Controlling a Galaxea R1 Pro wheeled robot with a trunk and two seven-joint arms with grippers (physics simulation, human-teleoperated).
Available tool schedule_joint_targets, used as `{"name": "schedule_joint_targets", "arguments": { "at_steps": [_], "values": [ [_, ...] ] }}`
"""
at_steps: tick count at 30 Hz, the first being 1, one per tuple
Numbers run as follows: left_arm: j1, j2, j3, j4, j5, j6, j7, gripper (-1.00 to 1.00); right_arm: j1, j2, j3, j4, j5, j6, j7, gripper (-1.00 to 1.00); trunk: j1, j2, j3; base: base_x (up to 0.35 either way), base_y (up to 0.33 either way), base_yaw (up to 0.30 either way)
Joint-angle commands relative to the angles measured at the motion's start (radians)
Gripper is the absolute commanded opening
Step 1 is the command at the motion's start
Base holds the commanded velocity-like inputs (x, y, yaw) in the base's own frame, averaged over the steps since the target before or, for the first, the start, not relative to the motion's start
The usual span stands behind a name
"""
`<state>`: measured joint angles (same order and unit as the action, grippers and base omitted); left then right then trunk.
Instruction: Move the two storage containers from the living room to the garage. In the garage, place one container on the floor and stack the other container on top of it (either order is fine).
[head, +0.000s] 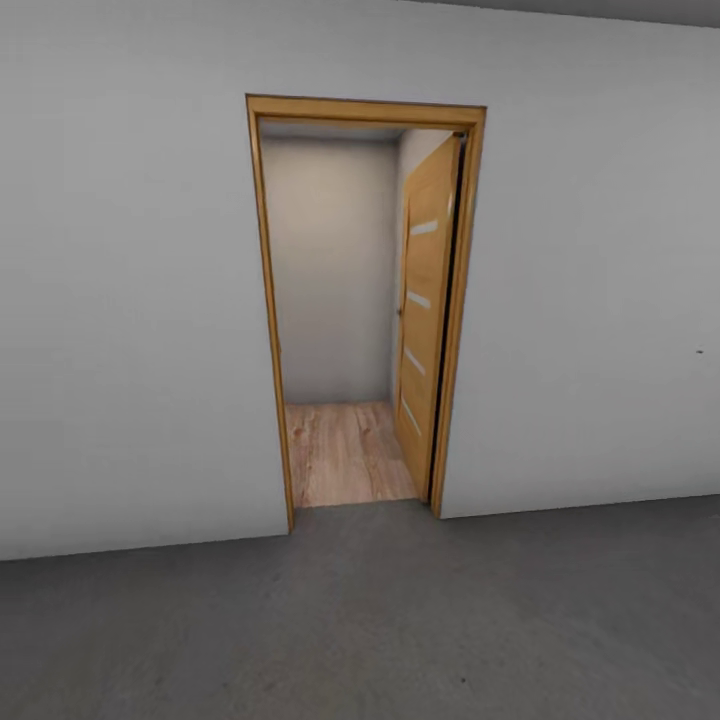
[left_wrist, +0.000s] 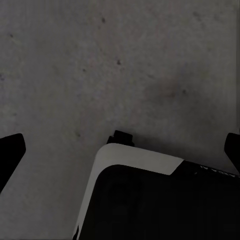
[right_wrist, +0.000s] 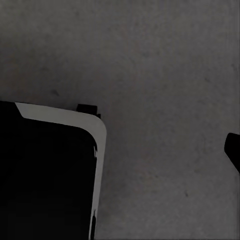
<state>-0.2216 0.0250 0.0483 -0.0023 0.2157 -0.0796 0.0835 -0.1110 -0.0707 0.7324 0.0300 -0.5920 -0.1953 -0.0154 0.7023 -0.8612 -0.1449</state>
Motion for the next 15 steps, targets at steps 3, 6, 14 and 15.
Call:
{"name": "schedule_joint_targets", "arguments": {
  "at_steps": [3,6,14,15],
  "values": [
    [-0.001,0.0,0.005,0.001,0.001,-0.003,0.001,1.0,-0.001,0.0,0.008,0.002,-0.004,-0.002,-0.001,1.0,0.001,-0.001,-0.001,0.322,0.0,0.004],
    [-0.001,-0.001,0.005,0.001,0.001,-0.003,0.001,1.0,-0.001,0.0,0.009,0.002,-0.003,0.002,-0.001,1.0,0.001,-0.001,-0.001,0.322,0.0,0.001],
    [-0.001,0.0,0.005,0.001,0.002,-0.003,0.001,1.0,-0.001,0.0,0.009,0.002,-0.003,0.004,-0.001,1.0,0.001,-0.001,-0.001,0.322,0.0,0.0],
    [-0.001,0.0,0.005,0.001,0.002,-0.003,0.001,1.0,-0.001,0.0,0.009,0.002,-0.003,0.003,-0.001,1.0,0.001,-0.001,-0.001,0.323,0.0,0.0]
  ]
}}
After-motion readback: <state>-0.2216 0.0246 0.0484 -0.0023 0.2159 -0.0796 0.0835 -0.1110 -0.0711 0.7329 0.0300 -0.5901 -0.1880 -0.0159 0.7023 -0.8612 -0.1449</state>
